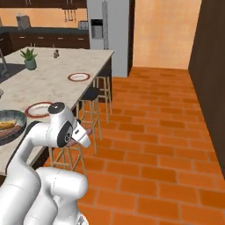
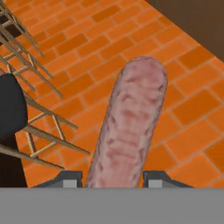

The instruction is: Place one bun and one sausage from the bowl on each plate.

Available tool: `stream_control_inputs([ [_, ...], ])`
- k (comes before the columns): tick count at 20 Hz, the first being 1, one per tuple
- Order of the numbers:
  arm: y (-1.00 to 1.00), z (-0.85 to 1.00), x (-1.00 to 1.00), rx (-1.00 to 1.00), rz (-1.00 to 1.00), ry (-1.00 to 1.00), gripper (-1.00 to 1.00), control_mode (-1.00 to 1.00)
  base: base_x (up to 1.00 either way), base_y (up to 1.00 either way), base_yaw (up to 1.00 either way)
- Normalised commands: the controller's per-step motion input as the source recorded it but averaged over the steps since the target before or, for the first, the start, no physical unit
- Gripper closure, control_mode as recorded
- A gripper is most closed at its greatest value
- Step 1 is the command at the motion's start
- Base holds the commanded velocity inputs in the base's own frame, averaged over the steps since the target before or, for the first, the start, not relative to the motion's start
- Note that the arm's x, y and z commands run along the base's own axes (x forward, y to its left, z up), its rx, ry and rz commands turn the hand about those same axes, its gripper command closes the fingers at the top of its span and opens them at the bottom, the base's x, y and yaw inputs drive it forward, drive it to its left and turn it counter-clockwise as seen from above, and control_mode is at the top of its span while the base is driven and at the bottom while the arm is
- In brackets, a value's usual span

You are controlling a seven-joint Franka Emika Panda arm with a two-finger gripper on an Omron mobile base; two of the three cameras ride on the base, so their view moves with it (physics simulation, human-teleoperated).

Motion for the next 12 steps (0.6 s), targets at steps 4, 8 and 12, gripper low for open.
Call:
stream_control_inputs([
  [4,0.0,0.0,0.0,0.0,0.0,0.0,1.0,1.0,1.0,-0.62,0.25],
  [8,0.0,0.0,0.0,0.0,0.0,0.0,1.0,1.0,1.0,-0.49,0.41],
  [12,0.0,0.0,0.0,0.0,0.0,0.0,1.0,1.0,1.0,-0.53,0.52],
])
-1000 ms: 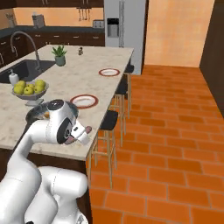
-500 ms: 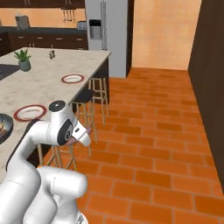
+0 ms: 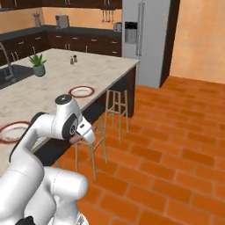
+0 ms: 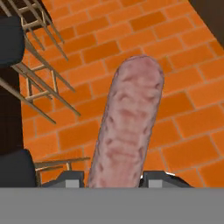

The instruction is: Place one bun and one sausage from the bowl on each plate.

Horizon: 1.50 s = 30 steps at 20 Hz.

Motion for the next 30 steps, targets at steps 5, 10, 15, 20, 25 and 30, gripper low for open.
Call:
stream_control_inputs([
  [5,0.0,0.0,0.0,0.0,0.0,0.0,1.0,1.0,0.79,-0.81,0.46],
  [10,0.0,0.0,0.0,0.0,0.0,0.0,1.0,1.0,0.82,-1.0,0.27],
  [15,0.0,0.0,0.0,0.0,0.0,0.0,1.0,1.0,1.0,-0.84,0.22],
  [20,0.0,0.0,0.0,0.0,0.0,0.0,1.0,1.0,0.86,-0.14,0.69],
  [25,0.0,0.0,0.0,0.0,0.0,0.0,1.0,1.0,1.0,-0.09,0.45],
  [30,0.4,-0.03,0.57,0.0,0.1,0.0,1.0,-1.0,0.4,0.05,0.09],
])
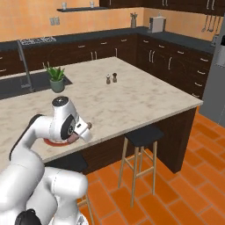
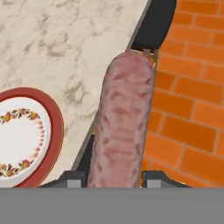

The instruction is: Place one bun and one sausage from the bowl on each plate.

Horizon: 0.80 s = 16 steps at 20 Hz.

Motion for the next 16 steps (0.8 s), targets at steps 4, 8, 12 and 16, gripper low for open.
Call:
stream_control_inputs([
  [4,1.0,-0.1,0.8,0.0,0.11,0.0,1.0,-1.0,0.0,0.0,0.0],
  [8,1.0,-0.19,0.86,0.01,0.11,0.07,1.0,-1.0,0.0,0.0,0.0],
  [12,0.95,-0.73,1.0,0.01,0.08,0.13,1.0,-1.0,0.0,0.0,0.0],
  [16,0.59,-0.97,0.99,-0.01,0.05,0.1,-1.0,-1.0,0.0,0.0,0.0],
])
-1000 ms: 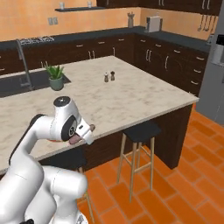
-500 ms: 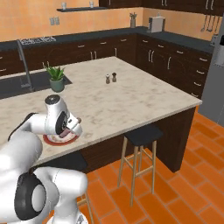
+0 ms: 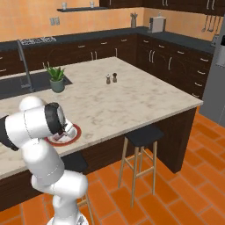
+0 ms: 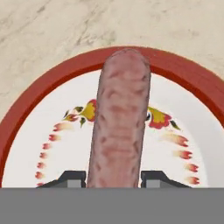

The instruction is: Place one bun and one sausage from the bowl on each plate.

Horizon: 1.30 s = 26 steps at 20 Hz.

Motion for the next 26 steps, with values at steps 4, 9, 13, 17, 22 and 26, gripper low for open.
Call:
stream_control_inputs([
  [4,0.06,-0.06,0.51,-0.02,0.0,0.11,-1.0,-1.0,0.0,0.0,0.0],
  [9,0.0,0.75,0.15,0.0,0.0,0.06,-1.0,-1.0,0.0,0.0,0.0],
  [13,-0.32,0.95,-0.49,0.0,-0.06,0.0,-1.0,-1.0,0.0,0.0,0.0],
  [17,-0.79,0.24,-1.0,0.0,-0.04,-0.05,-1.0,-1.0,0.0,0.0,0.0],
  [22,-0.2,-0.1,-1.0,-0.04,0.04,-0.07,-1.0,-1.0,0.0,0.0,0.0],
  [26,0.0,-0.05,-0.5,-0.01,0.09,-0.05,-1.0,1.0,-0.5,0.0,0.11],
])
